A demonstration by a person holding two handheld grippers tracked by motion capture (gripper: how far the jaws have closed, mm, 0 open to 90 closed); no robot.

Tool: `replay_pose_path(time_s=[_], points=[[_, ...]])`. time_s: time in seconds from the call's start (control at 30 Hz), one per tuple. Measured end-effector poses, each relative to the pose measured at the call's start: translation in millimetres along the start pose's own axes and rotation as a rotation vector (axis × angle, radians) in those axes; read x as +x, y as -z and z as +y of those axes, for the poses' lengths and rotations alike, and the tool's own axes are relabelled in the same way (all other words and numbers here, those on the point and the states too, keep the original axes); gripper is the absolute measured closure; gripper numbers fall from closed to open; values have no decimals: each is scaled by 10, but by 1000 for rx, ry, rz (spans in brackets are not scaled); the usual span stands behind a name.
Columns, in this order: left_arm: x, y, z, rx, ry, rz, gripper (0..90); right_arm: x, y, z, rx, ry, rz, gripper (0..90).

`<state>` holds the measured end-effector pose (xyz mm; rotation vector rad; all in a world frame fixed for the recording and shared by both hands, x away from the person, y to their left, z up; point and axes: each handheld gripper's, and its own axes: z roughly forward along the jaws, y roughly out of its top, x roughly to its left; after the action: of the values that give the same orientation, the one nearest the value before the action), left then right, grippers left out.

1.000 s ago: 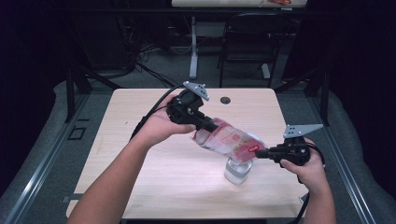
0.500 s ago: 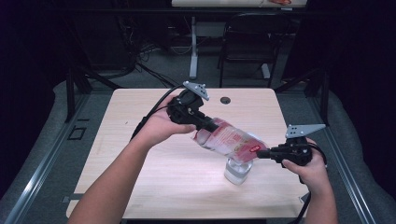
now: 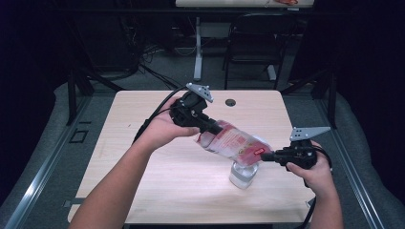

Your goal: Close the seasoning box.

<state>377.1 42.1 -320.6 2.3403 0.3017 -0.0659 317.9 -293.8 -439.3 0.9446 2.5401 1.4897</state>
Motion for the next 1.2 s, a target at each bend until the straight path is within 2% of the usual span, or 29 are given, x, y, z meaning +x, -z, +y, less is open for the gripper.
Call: replay_pose_path(time_s=[0.27,0.37,0.63,0.93,1.2], points=[[24,-2,-54,-5,10,-9,806,25,50,13,-6,11,0,892],[39,2,-87,-8,14,-9,805,33,41,18,-8,10,6,892],[79,29,-223,-20,38,-5,803,53,-31,50,-22,14,-17,889],[110,72,-372,-47,61,2,801,96,-73,109,-69,24,-47,890],[135,99,-490,-51,73,8,798,107,-115,140,-112,25,-47,883]])
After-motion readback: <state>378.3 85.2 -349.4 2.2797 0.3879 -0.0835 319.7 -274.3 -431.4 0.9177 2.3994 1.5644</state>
